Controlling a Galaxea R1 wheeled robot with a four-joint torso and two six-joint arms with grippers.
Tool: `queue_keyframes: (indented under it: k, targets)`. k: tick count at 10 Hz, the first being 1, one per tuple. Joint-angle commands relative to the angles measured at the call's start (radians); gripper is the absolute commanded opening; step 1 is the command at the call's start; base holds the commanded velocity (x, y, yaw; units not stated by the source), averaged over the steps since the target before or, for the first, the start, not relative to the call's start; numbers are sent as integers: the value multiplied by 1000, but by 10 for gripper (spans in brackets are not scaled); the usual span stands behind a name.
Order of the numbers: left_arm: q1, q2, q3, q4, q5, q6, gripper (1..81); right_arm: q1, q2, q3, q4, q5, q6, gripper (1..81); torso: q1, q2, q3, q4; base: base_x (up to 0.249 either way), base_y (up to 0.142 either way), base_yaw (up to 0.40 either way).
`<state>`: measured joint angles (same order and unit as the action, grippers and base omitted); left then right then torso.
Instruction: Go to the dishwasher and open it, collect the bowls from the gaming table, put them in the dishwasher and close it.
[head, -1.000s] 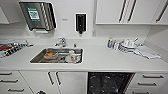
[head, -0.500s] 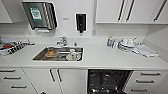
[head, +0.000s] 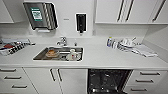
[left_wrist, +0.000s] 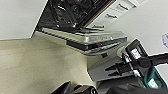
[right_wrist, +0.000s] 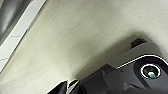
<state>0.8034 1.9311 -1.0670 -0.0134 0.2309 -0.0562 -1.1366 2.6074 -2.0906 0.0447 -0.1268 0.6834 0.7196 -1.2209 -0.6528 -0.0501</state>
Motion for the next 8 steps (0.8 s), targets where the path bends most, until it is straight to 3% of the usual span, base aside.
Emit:
queue_keyframes:
  k: [1,3,5,7,8]
  targets:
    - [52,43,-104,10,21,-2,811,42,-27,14,-43,-51,-115,811,0,0,0,0,0,0,0]
    - [179,133,-270,7,-8,-1,811,14,-21,9,-45,-51,-211,811,0,0,0,0,0,0,0]
    - [309,231,-430,10,-87,2,811,-25,4,-20,-45,-53,-309,811,0,0,0,0,0,0,0]
    - [441,336,-609,65,-204,6,811,-77,56,-104,-48,-51,-393,811,0,0,0,0,0,0,0]
    - [495,372,-668,67,-240,6,811,-104,81,-140,-48,-50,-424,811,0,0,0,0,0,0,0]
